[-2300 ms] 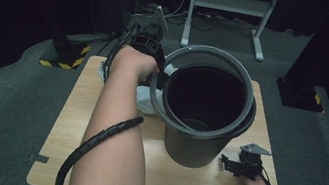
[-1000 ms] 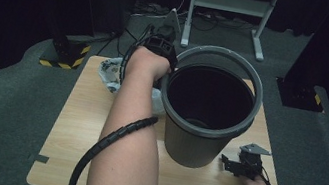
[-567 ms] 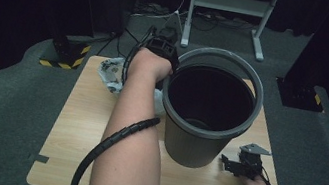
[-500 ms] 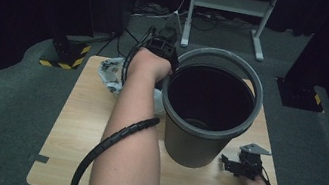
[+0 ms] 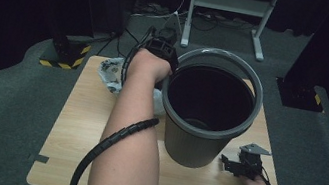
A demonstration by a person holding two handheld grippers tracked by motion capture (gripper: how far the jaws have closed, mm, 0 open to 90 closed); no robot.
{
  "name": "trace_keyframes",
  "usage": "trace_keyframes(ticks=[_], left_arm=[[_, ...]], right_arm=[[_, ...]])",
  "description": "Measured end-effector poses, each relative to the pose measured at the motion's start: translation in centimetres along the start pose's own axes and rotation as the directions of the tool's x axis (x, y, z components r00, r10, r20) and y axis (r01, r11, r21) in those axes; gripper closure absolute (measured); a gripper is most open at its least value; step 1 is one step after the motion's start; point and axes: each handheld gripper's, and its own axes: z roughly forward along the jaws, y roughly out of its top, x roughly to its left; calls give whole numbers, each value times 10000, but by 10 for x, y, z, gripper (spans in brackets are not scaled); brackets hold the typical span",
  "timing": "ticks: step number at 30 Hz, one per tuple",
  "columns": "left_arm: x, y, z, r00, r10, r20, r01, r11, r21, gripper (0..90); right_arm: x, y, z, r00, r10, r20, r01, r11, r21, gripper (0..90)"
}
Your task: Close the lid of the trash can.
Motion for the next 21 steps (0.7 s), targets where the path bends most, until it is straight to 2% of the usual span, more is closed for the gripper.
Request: trace_keyframes(ticks=[9,15,17,20,21], left_arm=[[-1,-2,2,9999,87,84,-86,9999,-139,742],[2,-2,4,9997,156,200,-155,9999,-55,725],[2,-4,6,9997,189,163,-185,9996,-212,707],[4,-4,5,9997,-23,237,30,9995,-307,680],[5,-4,5,9996,83,254,-77,9996,-257,672]], right_arm=[[0,0,0,10000,-31,-18,31,10000,0,144],[0,0,0,10000,-36,-23,36,10000,-18,144],[0,0,1,10000,-76,-46,76,10000,-19,144],[-1,0,1,9999,-110,-39,110,9999,-15,143],[-1,0,1,9999,-110,-38,110,9999,-18,144]])
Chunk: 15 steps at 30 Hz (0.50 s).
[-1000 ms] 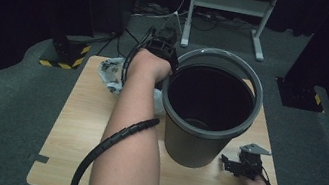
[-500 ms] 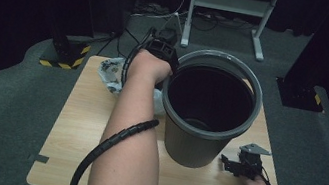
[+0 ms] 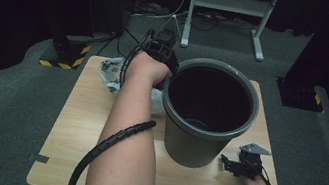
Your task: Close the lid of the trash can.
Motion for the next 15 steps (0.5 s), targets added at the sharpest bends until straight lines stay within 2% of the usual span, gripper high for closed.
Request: trace_keyframes(ticks=[1,4,5,6,7,8,9,15], left_arm=[[0,0,0,9999,-154,72,155,9999,-55,672],[1,0,-2,9997,-74,250,74,10000,24,693],[0,-1,-1,9997,102,235,-102,9999,-4,741],[0,-1,-1,9997,102,235,-102,9999,-4,747],[-2,-2,1,9998,167,134,-167,9999,21,753],[-2,-2,1,9992,397,69,-398,9991,148,753],[-4,-3,4,9998,203,-2,-203,9998,-10,756],[-3,-4,9,9996,274,-114,-272,9994,216,763]], right_arm=[[0,0,0,10000,0,0,0,10000,0,144],[0,0,0,10000,29,-13,-29,10000,-7,144],[0,0,0,10000,4,-6,-4,10000,-11,144],[0,0,0,10000,4,-6,-4,10000,-11,144],[0,0,0,10000,2,16,-2,10000,6,144],[0,0,0,10000,2,16,-2,10000,6,144],[0,0,0,10000,7,17,-7,10000,4,144],[0,0,0,10000,22,-24,-22,10000,15,143]])
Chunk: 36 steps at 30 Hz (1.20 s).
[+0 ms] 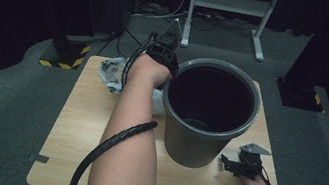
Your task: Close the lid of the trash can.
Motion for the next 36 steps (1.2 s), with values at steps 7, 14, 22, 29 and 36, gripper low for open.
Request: trace_keyframes(ticks=[7,14,22,29,36], left_arm=[[1,-1,1,10000,76,-15,-76,10000,31,760],[1,-3,4,9999,-91,59,92,9999,-56,726],[-2,0,1,9998,77,170,-69,9989,-460,562],[-4,1,-4,9987,509,95,-498,9946,-909,454],[-2,1,-11,9960,878,-182,-894,9880,-1257,380]], right_arm=[[0,0,0,10000,-9,0,9,10000,-20,143],[0,0,0,10000,-13,0,13,10000,-22,143],[0,0,1,10000,-22,-10,22,10000,-26,143],[0,0,1,10000,11,-20,-11,10000,-17,143],[0,0,1,10000,11,-23,-11,10000,-16,143]])
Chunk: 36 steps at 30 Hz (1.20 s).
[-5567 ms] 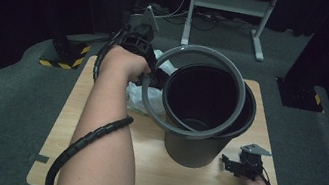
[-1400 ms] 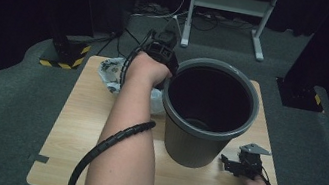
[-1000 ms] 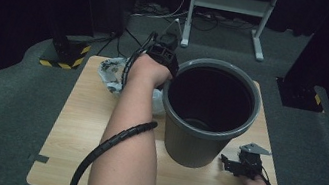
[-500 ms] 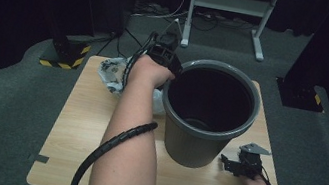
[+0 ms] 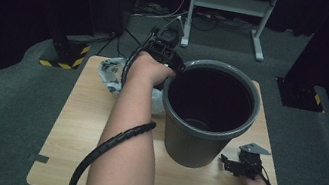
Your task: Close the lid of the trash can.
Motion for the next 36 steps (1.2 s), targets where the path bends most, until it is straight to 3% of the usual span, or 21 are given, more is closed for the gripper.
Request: trace_keyframes(ticks=[8,19,21,27,36], left_arm=[[6,3,-7,9993,144,-348,-160,9987,-480,276],[8,7,-16,9994,147,-329,-184,9930,-1164,139],[9,7,-16,9986,278,-443,-327,9929,-1141,120],[18,4,-17,9987,107,-493,-161,9937,-1113,95],[45,-6,-21,9982,-56,-596,2,9959,-904,125]], right_arm=[[0,0,0,10000,7,2,-7,10000,1,143],[0,0,0,10000,-17,-4,17,10000,12,143],[0,0,0,10000,-8,-3,8,10000,15,143],[0,0,0,10000,3,1,-3,10000,13,144],[0,1,1,10000,-41,-33,42,10000,33,142]])
